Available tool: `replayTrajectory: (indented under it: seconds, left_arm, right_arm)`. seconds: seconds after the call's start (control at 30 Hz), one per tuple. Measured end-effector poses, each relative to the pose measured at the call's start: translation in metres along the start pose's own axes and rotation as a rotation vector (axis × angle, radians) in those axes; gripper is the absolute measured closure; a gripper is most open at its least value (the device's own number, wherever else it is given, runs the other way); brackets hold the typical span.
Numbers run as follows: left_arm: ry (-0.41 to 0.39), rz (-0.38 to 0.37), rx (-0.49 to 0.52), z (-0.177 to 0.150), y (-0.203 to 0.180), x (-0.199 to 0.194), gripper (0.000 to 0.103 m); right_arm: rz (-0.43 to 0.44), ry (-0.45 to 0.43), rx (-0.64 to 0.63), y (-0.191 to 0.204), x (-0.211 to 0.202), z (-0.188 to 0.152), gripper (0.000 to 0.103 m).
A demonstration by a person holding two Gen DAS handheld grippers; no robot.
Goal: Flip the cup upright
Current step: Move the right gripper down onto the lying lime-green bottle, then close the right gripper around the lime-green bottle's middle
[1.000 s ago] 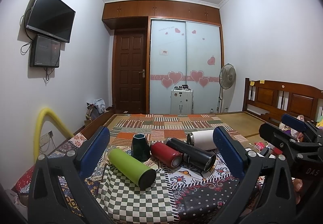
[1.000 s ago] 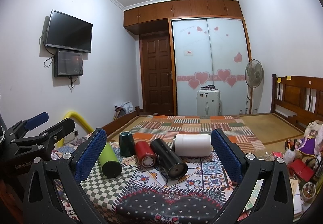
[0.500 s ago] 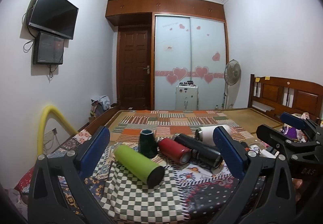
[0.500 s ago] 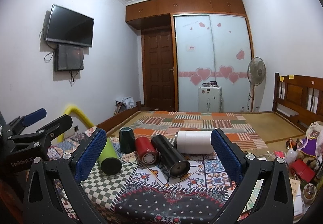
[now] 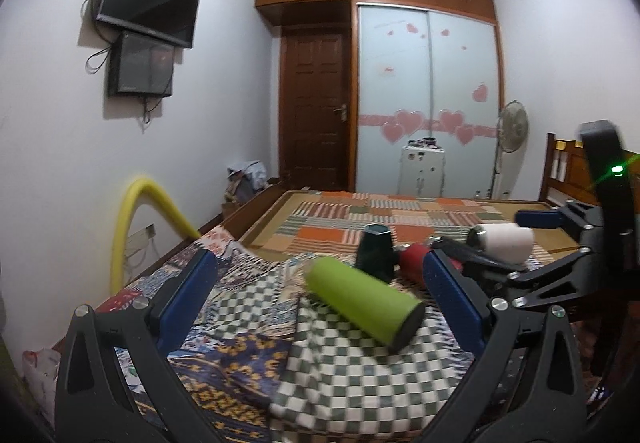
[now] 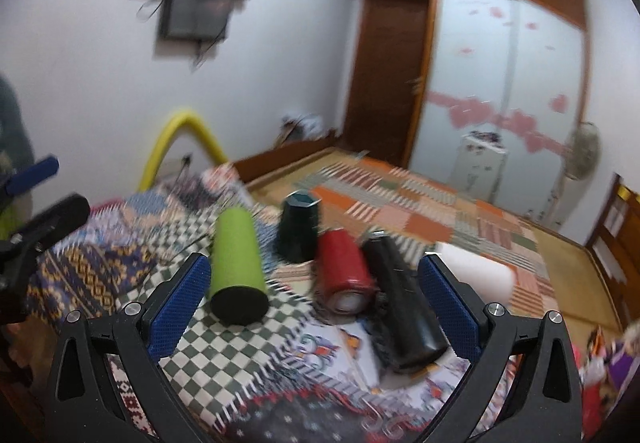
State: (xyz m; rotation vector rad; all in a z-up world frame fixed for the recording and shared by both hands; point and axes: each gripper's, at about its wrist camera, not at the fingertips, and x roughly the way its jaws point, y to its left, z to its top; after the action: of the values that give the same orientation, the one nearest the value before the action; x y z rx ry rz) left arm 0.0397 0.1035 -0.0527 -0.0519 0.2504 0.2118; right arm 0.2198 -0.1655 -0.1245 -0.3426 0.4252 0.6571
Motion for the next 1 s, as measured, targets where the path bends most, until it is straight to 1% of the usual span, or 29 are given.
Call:
replayTrajectory:
  seconds: [0.07,0.13,0.17,0.3,0.4,0.53,0.63,0.67,0.7,0.73,0.77,0.87,1.0]
  left_arm:
    - [0.008,0.014,-0.007,-0.004,0.008,0.005,0.000]
    - [0.019,0.022,-0.013,-0.009,0.017,0.009,0.000]
    - [0.023,0.025,-0.014,-0.010,0.019,0.011,0.000]
    - [0.040,0.028,-0.029,-0.018,0.031,0.019,0.000]
    - [0.050,0.021,-0.036,-0.023,0.037,0.022,0.000]
    - [0.065,0.020,-0.035,-0.032,0.040,0.027,0.000]
    - [0.080,0.017,-0.038,-0.036,0.041,0.031,0.000]
    - [0.083,0.017,-0.039,-0.037,0.042,0.033,0.000]
    - [0.087,0.018,-0.040,-0.039,0.042,0.034,0.000]
    - [0.092,0.017,-0.044,-0.040,0.043,0.035,0.000]
    - [0.095,0.016,-0.047,-0.041,0.044,0.036,0.000]
    - [0.104,0.017,-0.058,-0.043,0.047,0.039,0.000]
    - [0.108,0.023,-0.067,-0.045,0.050,0.039,0.000]
  right_arm:
    - [0.048,0.048,-0.036,0.009,0.021,0.005,0.000]
    - [0.109,0.122,-0.075,0.019,0.050,0.010,0.000]
    - [0.124,0.145,-0.089,0.023,0.060,0.011,0.000]
    - [0.192,0.293,-0.152,0.042,0.107,0.016,0.001]
    - [0.237,0.410,-0.171,0.047,0.135,0.020,0.002]
    - [0.274,0.527,-0.179,0.049,0.165,0.025,0.003]
    - [0.293,0.629,-0.189,0.051,0.183,0.025,0.014]
    - [0.304,0.648,-0.188,0.051,0.186,0.026,0.020]
    - [0.314,0.674,-0.183,0.050,0.188,0.025,0.024]
    - [0.317,0.693,-0.181,0.051,0.190,0.024,0.024]
    - [0.319,0.712,-0.183,0.051,0.192,0.023,0.028]
    - [0.289,0.736,-0.209,0.054,0.197,0.022,0.039]
    - [0.284,0.732,-0.187,0.050,0.196,0.023,0.040]
